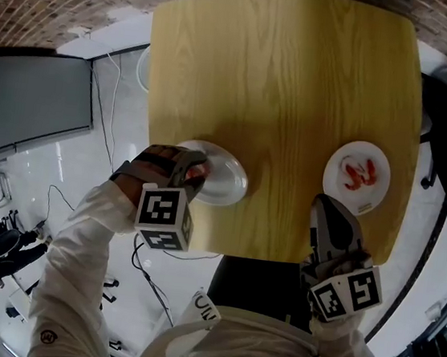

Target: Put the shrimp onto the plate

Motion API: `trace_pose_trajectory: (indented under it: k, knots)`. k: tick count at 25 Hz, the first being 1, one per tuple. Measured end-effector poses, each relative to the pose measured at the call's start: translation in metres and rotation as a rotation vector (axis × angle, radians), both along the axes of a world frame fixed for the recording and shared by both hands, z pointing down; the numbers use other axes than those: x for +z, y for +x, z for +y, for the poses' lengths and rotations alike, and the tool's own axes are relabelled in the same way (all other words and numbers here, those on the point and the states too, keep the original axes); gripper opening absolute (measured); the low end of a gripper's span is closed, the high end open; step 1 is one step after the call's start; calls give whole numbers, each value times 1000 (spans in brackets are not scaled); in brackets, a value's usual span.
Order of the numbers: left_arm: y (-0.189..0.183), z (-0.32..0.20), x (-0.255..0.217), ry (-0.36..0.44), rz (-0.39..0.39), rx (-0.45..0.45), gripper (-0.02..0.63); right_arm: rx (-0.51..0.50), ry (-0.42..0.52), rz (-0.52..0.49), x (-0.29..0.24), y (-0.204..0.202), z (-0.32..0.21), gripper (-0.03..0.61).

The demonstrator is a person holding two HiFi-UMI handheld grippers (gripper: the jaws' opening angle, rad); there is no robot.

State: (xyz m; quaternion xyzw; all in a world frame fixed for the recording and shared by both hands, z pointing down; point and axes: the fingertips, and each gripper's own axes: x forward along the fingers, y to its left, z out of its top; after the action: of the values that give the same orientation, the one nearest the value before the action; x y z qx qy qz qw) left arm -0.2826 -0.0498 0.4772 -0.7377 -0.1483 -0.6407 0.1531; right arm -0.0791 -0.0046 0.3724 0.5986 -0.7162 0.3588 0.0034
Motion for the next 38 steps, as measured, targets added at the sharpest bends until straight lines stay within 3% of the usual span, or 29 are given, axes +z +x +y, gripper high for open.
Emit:
trace_pose_trajectory:
  k: [9,28,38]
  knots:
    - [1,2,4,-23,-35,43,181,26,-3,-13,3,9,3,25]
    - [18,12,-12,-66,37,6,166,34,-4,-23,-3,11,10,25]
    - [45,18,-24,-54,45,34,164,87,7,-21,-11,37,27,25]
